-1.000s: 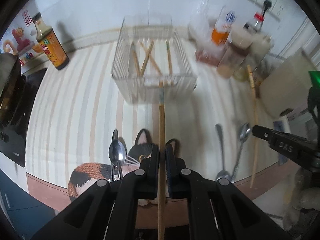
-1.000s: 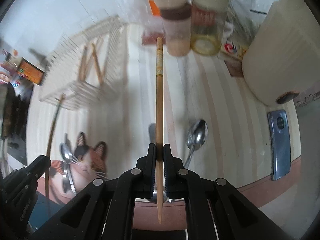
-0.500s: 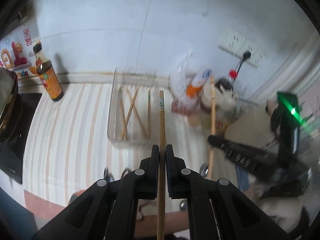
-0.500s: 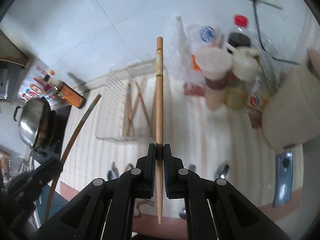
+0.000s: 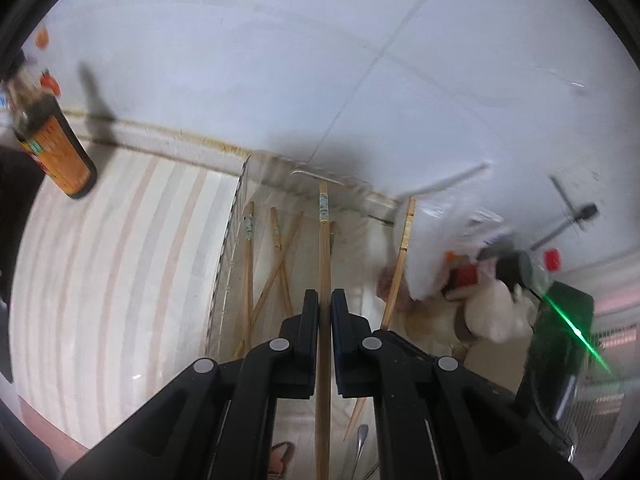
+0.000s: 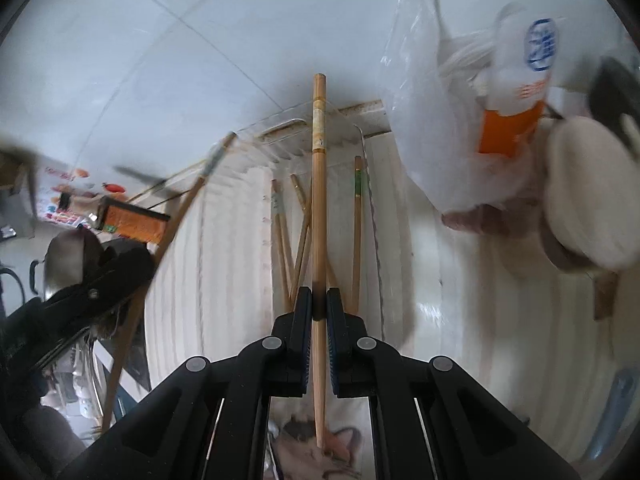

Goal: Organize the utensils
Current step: 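Open both tools to drop the chopsticks into the basket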

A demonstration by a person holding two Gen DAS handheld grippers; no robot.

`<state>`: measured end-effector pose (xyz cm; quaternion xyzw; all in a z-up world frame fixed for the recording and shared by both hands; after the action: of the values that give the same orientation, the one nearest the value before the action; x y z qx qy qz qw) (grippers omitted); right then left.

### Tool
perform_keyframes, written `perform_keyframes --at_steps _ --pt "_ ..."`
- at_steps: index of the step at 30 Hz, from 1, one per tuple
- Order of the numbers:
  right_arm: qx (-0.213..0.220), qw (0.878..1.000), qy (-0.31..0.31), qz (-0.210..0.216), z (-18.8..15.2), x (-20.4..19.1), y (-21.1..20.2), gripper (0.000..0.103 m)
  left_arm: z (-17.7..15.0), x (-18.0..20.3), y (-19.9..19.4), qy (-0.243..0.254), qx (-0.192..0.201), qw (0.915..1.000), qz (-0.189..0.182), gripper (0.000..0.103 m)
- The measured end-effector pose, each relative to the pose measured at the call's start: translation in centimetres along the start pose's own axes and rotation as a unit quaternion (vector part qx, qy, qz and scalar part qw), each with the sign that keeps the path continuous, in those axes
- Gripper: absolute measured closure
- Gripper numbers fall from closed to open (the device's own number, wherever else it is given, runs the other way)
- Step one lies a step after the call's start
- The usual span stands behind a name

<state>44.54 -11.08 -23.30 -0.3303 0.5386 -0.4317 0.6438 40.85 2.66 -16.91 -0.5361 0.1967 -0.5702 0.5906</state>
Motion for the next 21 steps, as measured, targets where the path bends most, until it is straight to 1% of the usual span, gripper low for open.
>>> perform_keyframes --at_steps 2,4,6,7,9,10,11,12,13,14,16,17,18,20,21 --pt "-0.007 1.0 0.002 -0.002 0.6 0.0 1.3 0.096 0.4 -0.6 1.6 -0.007 -0.014 0.9999 0.005 0.099" --pt "-0.009 1.0 -0.007 -0.008 1.0 -0.2 2.1 0.096 0.5 -0.8 2.4 -0.001 -0.021 0.9997 0.012 0.098" --pt "-0.023 1.0 -0.007 -0.013 1.4 -0.1 3.2 0.095 0.5 -1.0 3.0 0.001 -0.038 0.9989 0.027 0.097" --pt "-0.026 1.0 -0.005 -0.009 1.4 0.0 3.4 0.095 0.5 -1.3 3.0 0.0 -0.041 0.9987 0.031 0.097" --pt "-0.019 1.0 -0.002 -0.011 1.4 0.2 3.3 0.089 0.4 -1.9 2.3 0.0 -0.03 0.9987 0.042 0.092" --pt "-0.015 1.0 -0.001 -0.011 1.3 0.4 2.9 0.081 0.4 -2.0 1.9 0.003 -0.024 0.9985 0.048 0.084" --pt "-0.009 1.0 0.0 -0.014 1.1 0.6 2.4 0.077 0.3 -2.5 1.3 0.008 -0.015 0.9979 0.062 0.072" --pt "-0.003 1.0 -0.002 -0.02 1.0 0.7 1.7 0.076 0.3 -2.7 0.7 0.015 -0.005 0.9971 0.075 0.065" --pt "0.003 1.0 -0.005 -0.024 1.0 0.8 1.0 0.073 -0.1 -3.0 -0.4 0.027 0.013 0.9953 0.093 0.053" --pt "0.013 0.999 -0.007 -0.033 0.5 1.0 0.1 0.068 -0.2 -3.2 -1.0 0.034 0.025 0.9933 0.108 0.044" --pt "0.029 0.998 -0.012 -0.046 0.2 1.4 -1.6 0.062 -1.0 -3.5 -2.6 0.052 0.05 0.9883 0.135 0.039" --pt "0.039 0.997 -0.014 -0.06 -0.5 1.7 -2.5 0.058 -1.7 -3.9 -3.5 0.059 0.064 0.9849 0.15 0.034" --pt "0.046 0.996 -0.015 -0.069 -1.1 2.0 -3.4 0.057 -2.1 -4.0 -4.2 0.063 0.074 0.9828 0.157 0.03" --pt "0.058 0.995 -0.013 -0.085 -2.6 2.9 -5.0 0.053 -3.5 -4.9 -5.8 0.071 0.099 0.9782 0.168 0.014" --pt "0.064 0.994 -0.008 -0.091 -3.5 3.5 -5.9 0.053 -4.1 -5.3 -6.4 0.073 0.107 0.9765 0.172 0.01"
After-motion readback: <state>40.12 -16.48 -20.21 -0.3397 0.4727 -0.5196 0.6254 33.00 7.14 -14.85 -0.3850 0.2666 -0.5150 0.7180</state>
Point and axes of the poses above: each gripper's, at about its wrist camera, not at the fingertips, and y roughly the way its jaws point, x to its right, z to its top, the point moved 2 cm from there along y, roughly the way its jaws point, and after that the axes turned 6 degrees about x, right-handed, at the moved point
